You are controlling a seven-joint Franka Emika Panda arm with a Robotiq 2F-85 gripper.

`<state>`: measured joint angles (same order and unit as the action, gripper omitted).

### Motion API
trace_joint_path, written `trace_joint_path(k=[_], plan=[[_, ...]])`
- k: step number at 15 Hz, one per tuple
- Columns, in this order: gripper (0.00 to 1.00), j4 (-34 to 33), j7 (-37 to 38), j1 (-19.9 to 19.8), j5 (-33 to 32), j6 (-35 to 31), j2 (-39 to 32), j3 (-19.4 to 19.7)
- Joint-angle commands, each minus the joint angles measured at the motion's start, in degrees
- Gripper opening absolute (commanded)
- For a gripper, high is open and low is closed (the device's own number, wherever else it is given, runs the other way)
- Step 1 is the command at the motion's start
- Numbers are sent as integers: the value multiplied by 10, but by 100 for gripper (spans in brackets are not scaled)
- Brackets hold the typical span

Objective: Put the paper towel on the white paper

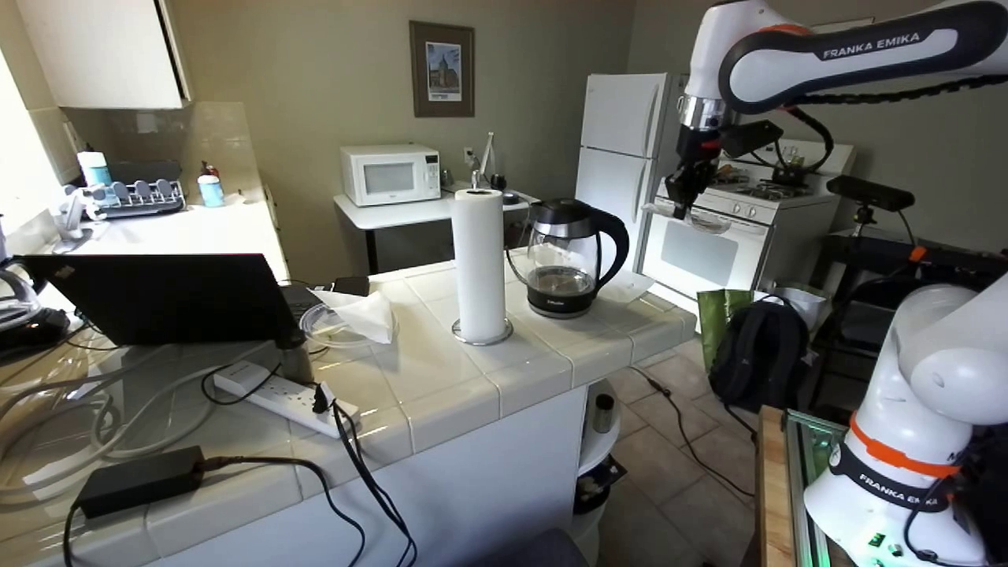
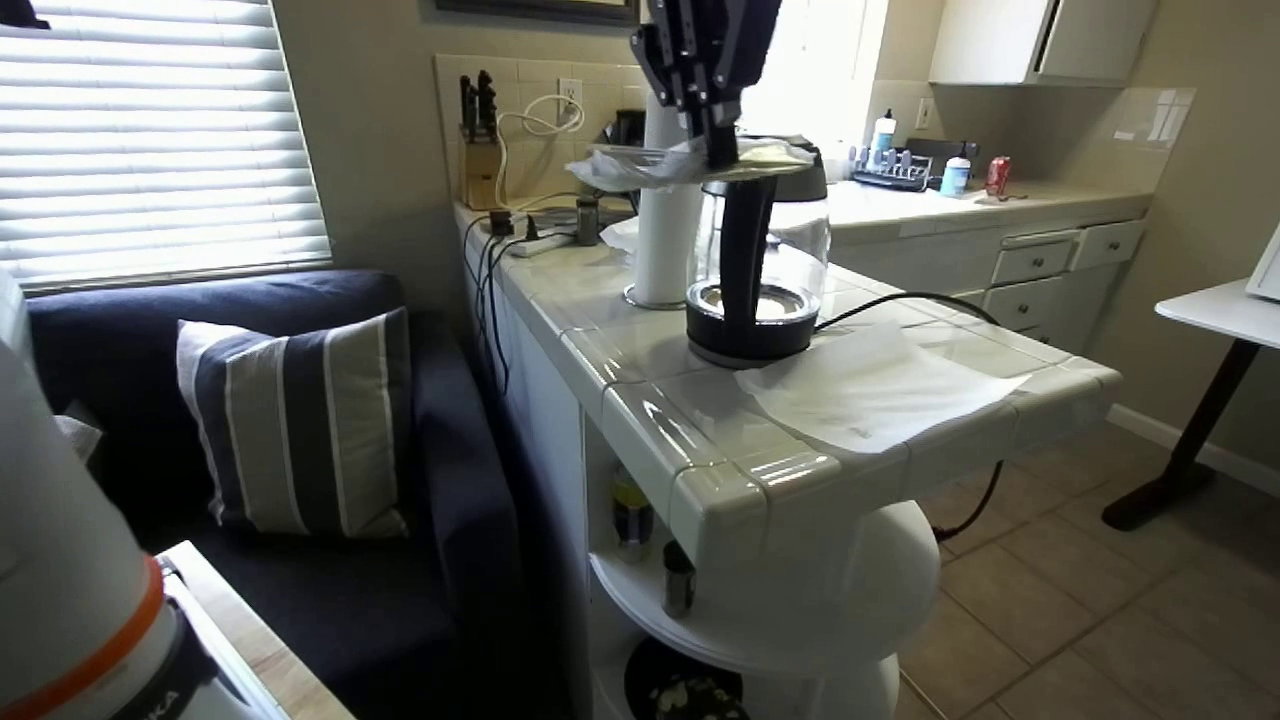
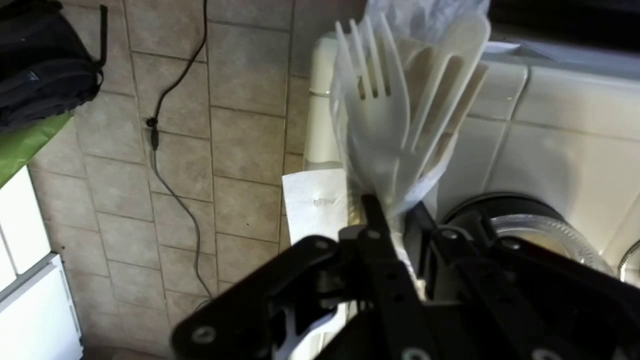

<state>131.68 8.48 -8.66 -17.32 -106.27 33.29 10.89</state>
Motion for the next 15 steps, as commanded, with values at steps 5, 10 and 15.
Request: trace_joint_path(k=[5, 10, 15], plan=[[4, -113, -177, -10, 100, -102, -160, 95], [4, -241, -174, -12, 188, -71, -305, 78], [4, -315, -167, -32, 233, -62, -389, 54]])
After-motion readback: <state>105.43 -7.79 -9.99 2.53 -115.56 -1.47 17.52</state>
